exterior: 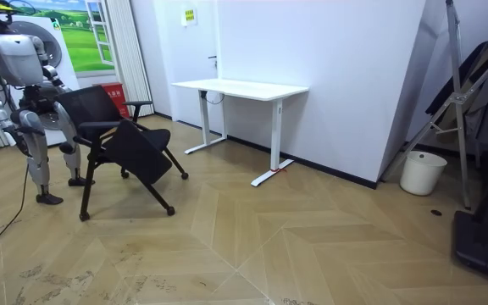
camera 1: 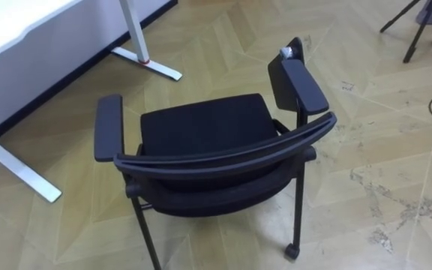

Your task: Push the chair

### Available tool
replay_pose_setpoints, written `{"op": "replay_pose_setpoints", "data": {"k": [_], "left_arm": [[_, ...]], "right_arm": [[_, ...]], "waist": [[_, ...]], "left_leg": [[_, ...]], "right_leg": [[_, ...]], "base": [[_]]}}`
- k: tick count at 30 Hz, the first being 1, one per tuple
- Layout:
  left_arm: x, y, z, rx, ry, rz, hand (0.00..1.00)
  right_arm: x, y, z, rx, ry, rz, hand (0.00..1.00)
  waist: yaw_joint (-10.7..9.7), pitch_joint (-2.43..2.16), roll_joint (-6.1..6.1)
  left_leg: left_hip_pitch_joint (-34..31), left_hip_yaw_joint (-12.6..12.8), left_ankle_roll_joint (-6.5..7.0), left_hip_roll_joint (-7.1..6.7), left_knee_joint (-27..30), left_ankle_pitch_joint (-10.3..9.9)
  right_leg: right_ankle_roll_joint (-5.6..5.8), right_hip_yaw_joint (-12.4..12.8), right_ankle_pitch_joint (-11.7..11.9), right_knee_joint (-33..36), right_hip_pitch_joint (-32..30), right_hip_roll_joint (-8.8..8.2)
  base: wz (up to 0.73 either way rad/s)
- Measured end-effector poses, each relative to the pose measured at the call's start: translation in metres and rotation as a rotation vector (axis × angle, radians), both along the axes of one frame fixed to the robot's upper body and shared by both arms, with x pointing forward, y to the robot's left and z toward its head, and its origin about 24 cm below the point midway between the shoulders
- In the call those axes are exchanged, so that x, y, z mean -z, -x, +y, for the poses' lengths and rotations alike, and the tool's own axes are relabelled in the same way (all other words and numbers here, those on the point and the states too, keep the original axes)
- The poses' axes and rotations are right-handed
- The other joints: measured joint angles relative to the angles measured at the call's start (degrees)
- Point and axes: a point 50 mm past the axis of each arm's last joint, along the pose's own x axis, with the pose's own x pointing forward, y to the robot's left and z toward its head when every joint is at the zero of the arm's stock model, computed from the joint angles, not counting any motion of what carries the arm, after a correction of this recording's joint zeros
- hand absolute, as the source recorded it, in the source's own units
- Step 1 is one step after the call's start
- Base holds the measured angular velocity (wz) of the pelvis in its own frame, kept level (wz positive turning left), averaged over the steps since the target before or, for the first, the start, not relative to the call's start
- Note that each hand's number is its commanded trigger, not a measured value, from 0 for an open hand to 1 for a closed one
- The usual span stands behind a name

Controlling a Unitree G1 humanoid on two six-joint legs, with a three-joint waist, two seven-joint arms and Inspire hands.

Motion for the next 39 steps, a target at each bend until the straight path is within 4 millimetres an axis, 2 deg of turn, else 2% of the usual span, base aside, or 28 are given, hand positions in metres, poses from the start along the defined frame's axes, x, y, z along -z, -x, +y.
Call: {"op": "replay_pose_setpoints", "data": {"k": [6, 13, 16, 19, 21, 26, 29, 34, 36, 37, 39], "left_arm": [[0.001, 0.02, 0.006, -0.074, -0.002, 0.033, 0.0], [0.0, 0.029, 0.012, -0.147, -0.008, 0.035, 0.0], [0.0, 0.028, 0.014, -0.167, -0.011, 0.025, 0.0], [-0.001, 0.03, 0.016, -0.193, -0.017, 0.024, 0.0], [-0.002, 0.042, 0.022, -0.245, -0.03, 0.03, 0.0], [-0.003, 0.068, 0.026, -0.28, -0.054, 0.078, 0.0], [-0.004, 0.08, 0.026, -0.283, -0.068, 0.105, 0.0], [-0.006, 0.08, 0.03, -0.184, -0.141, 0.124, 0.0], [-0.011, 0.075, 0.035, -0.078, -0.215, 0.102, 0.0], [-0.012, 0.072, 0.036, -0.054, -0.237, 0.09, 0.0], [-0.021, 0.053, 0.05, 0.056, -0.362, 0.035, 0.0]], "right_arm": [[0.0, 0.0, -0.001, 0.034, -0.002, -0.006, 0.0], [0.0, -0.006, -0.001, 0.031, -0.007, -0.005, 0.0], [-0.001, -0.008, -0.002, 0.03, 0.003, -0.007, 0.0], [-0.001, -0.01, -0.003, 0.03, 0.003, -0.006, 0.0], [-0.002, -0.017, -0.006, 0.026, 0.008, -0.025, 0.0], [-0.007, -0.029, -0.018, 0.017, 0.039, -0.054, 0.0], [-0.007, -0.03, -0.019, 0.01, 0.044, -0.056, 0.0], [-0.007, -0.028, -0.019, -0.016, 0.049, -0.049, 0.0], [-0.008, -0.025, -0.023, -0.024, 0.064, -0.046, 0.0], [-0.008, -0.025, -0.024, -0.027, 0.068, -0.046, 0.0], [-0.01, -0.026, -0.031, -0.022, 0.086, -0.055, 0.0]], "waist": [[0.91, 0.03, -0.3], [1.89, 0.07, -0.79], [3.0, 0.06, -0.79], [4.64, -0.16, -0.67], [4.94, -0.28, -0.68], [5.21, -0.11, -0.08], [6.57, -0.07, 0.09], [7.59, 0.25, 0.51], [7.62, 0.28, 0.81], [7.69, 0.28, 0.88], [7.42, 0.24, 1.12]], "left_leg": [[0.04, -0.18, 0.0, -0.06, 0.01, 0.0], [-0.99, -1.75, 0.01, -0.29, 0.72, -0.01], [-1.65, -2.35, 0.03, -0.32, 1.26, -0.02], [-2.07, -3.28, 0.03, -0.41, 1.58, -0.02], [-2.41, -4.26, 0.02, -0.57, 2.5, -0.18], [-3.59, -6.37, 0.15, -0.93, 4.55, -0.65], [-3.96, -6.65, 0.27, -0.96, 5.24, -0.79], [-4.55, -7.51, 0.5, -1.29, 6.01, -1.14], [-4.55, -7.72, 0.62, -1.39, 6.52, -1.56], [-4.57, -7.82, 0.63, -1.46, 6.52, -1.59], [-4.68, -8.49, 0.63, -1.69, 6.51, -1.62]], "right_leg": [[0.0, -0.13, 0.0, -0.02, 0.16, -0.04], [0.06, -1.74, -0.04, -0.12, 0.23, -0.14], [0.05, -2.39, -0.04, -0.13, 0.16, -0.14], [0.04, -3.56, -0.03, -0.06, 0.26, -0.15], [0.03, -4.53, -0.02, -0.17, 0.93, -0.15], [0.13, -6.73, -0.09, -0.5, 1.83, -0.17], [0.17, -7.08, -0.18, -0.72, 1.97, -0.19], [0.39, -7.63, -0.3, -0.7, 2.23, -0.21], [0.6, -8.13, -0.43, -0.83, 2.77, -0.26], [0.64, -8.16, -0.46, -0.81, 2.76, -0.28], [0.67, -8.67, -0.49, -0.84, 2.94, -0.31]], "base": [[0.0], [0.13], [0.12], [0.17], [0.2], [0.23], [0.13], [0.1], [0.09], [0.07], [0.1]]}}
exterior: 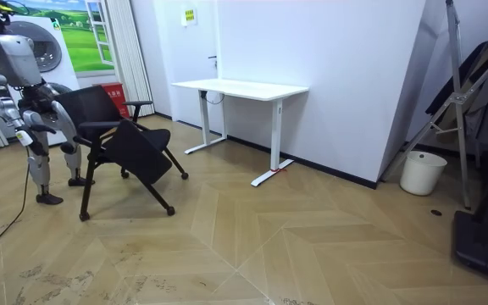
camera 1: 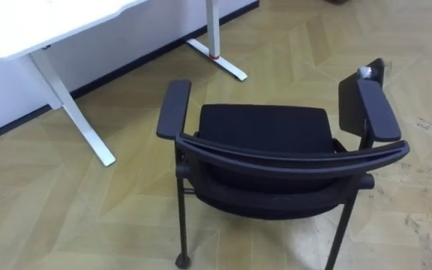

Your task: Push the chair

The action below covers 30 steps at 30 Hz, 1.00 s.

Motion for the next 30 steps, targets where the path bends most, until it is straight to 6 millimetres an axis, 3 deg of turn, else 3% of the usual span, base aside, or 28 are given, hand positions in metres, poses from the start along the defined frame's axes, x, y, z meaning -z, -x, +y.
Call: {"op": "replay_pose_setpoints", "data": {"k": [5, 11, 18, 30], "left_arm": [[-0.022, -0.028, 0.022, 0.086, -0.23, -0.128, 0.0], [-0.047, -0.064, 0.025, 0.218, -0.45, -0.274, 0.0], [-0.082, -0.109, 0.003, 0.413, -0.607, -0.506, 0.0], [-0.107, -0.138, -0.033, 0.631, -0.769, -0.726, 0.0]], "right_arm": [[-0.004, -0.002, -0.012, -0.005, 0.041, -0.023, 0.0], [-0.005, -0.004, -0.012, -0.011, 0.046, -0.033, 0.0], [-0.005, -0.004, -0.01, -0.038, 0.028, -0.041, 0.0], [-0.004, -0.001, -0.008, -0.051, 0.024, -0.036, 0.0]], "waist": [[0.11, -0.07, 0.41], [0.26, -0.34, 1.66], [-0.01, -0.39, 1.72], [-3.17, -0.63, 0.69]], "left_leg": [[0.48, -0.49, 0.0, -0.41, -0.54, 0.0], [0.42, -0.85, 0.0, -0.49, -0.65, 0.0], [0.24, -0.99, 0.0, -0.46, -0.19, 0.0], [0.69, -0.81, 0.03, -0.42, -0.56, 0.02]], "right_leg": [[0.07, -0.91, -0.03, -0.13, 0.71, -0.31], [0.08, -0.99, -0.02, -0.1, 0.63, -0.32], [0.08, -1.27, -0.01, 0.15, 0.66, -0.33], [0.08, -0.94, 0.01, 0.27, 0.62, -0.32]], "base": [[0.07], [0.02], [0.01], [-0.01]]}}
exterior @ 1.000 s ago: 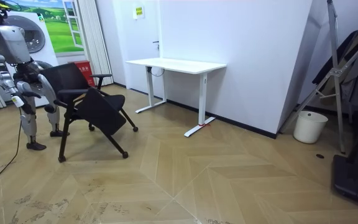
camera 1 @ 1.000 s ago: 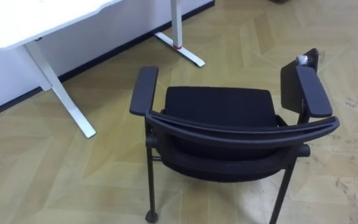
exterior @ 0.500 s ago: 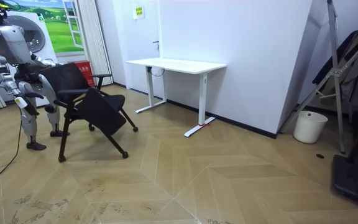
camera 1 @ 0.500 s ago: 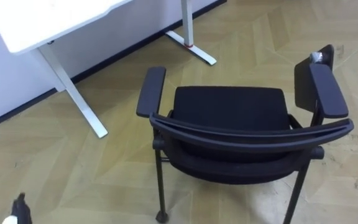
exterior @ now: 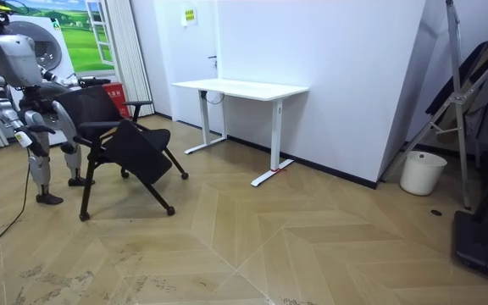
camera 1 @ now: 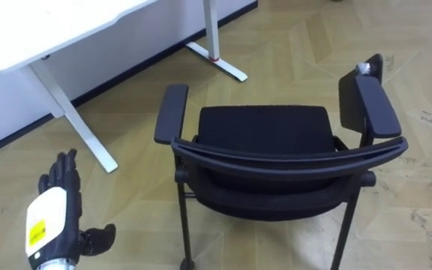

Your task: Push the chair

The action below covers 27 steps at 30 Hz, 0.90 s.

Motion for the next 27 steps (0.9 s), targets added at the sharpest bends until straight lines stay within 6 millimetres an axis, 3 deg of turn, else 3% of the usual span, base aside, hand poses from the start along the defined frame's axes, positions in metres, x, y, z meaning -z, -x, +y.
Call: {"op": "replay_pose_setpoints", "data": {"k": [11, 17, 27], "left_arm": [[-0.01, -0.007, -0.021, 0.151, -0.076, -0.054, 0.0], [-0.025, -0.016, -0.03, 0.224, -0.109, -0.118, 0.0], [-0.023, -0.015, -0.037, 0.259, -0.102, -0.114, 0.0]], "right_arm": [[0.001, 0.003, 0.002, 0.028, -0.019, 0.002, 0.0], [0.002, 0.002, 0.005, 0.004, -0.03, 0.02, 0.0], [0.002, 0.0, 0.007, -0.026, -0.031, 0.025, 0.0]], "waist": [[-0.09, -0.16, 0.05], [0.07, -0.31, 0.42], [0.0, 0.01, 1.3]], "left_leg": [[0.77, 0.93, -0.01, 0.2, -0.76, 0.01], [0.51, 1.23, -0.01, 0.29, -0.78, 0.0], [0.62, 1.39, -0.01, 0.58, -0.93, 0.01]], "right_leg": [[0.0, 1.19, 0.0, -0.01, -0.05, -0.03], [0.0, 1.59, 0.0, 0.49, -0.71, -0.06], [-0.04, 2.04, 0.02, 0.48, -0.92, 0.06]], "base": [[-0.05], [-0.03], [-0.02]]}}
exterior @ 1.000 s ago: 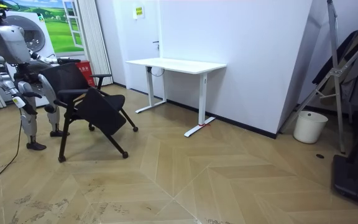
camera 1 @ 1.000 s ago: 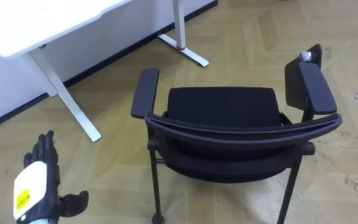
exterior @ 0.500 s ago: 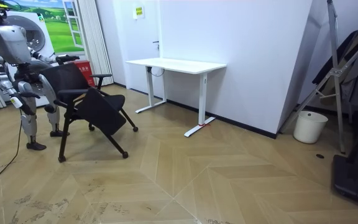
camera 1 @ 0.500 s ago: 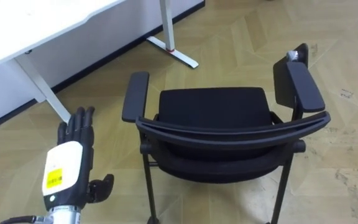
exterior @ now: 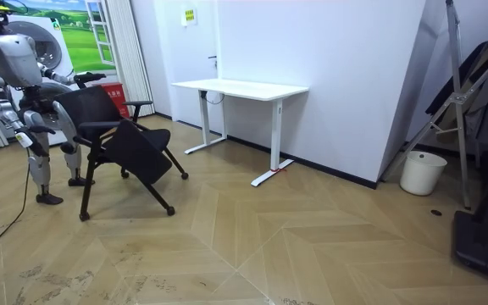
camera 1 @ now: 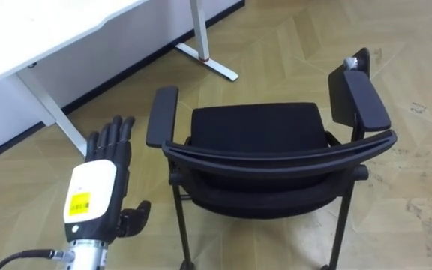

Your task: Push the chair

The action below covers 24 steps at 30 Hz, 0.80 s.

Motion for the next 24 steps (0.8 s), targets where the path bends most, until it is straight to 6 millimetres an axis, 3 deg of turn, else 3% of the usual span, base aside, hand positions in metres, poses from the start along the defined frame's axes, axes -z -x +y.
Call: {"op": "replay_pose_setpoints", "data": {"k": [8, 11, 15, 24], "left_arm": [[-0.001, 0.0, -0.003, 0.012, 0.006, -0.006, 0.0], [-0.002, 0.0, -0.006, 0.024, 0.01, -0.01, 0.0], [-0.004, -0.001, -0.012, 0.046, 0.019, -0.017, 0.0], [0.0, 0.001, -0.021, 0.094, 0.022, 0.034, 0.0]], "right_arm": [[0.0, -0.001, 0.0, -0.001, 0.001, -0.002, 0.0], [0.0, -0.001, 0.002, 0.002, 0.001, -0.001, 0.0], [0.002, -0.001, 0.007, 0.006, 0.001, 0.002, 0.0], [0.003, -0.002, 0.01, -0.009, -0.004, 0.003, 0.0]], "waist": [[-1.55, 0.01, -0.49], [-2.26, -0.09, -1.25], [-3.28, 0.11, -2.29], [-3.92, 0.06, -2.15]], "left_leg": [[0.18, 0.0, -0.11, -0.05, -0.55, 0.08], [0.25, 0.02, -0.12, -0.07, -0.69, 0.09], [0.33, -0.06, -0.12, -0.12, -0.76, 0.09], [0.35, 0.42, -0.12, 0.04, -0.55, 0.09]], "right_leg": [[0.0, -0.52, 0.0, -0.04, 0.09, 0.01], [0.0, -0.5, 0.0, -0.08, 0.12, 0.01], [-0.01, -0.43, 0.01, -0.08, 0.14, -0.02], [-0.03, 0.69, 0.02, -0.06, -0.04, 0.0]], "base": [[0.02], [0.01], [0.0], [-0.04]]}}
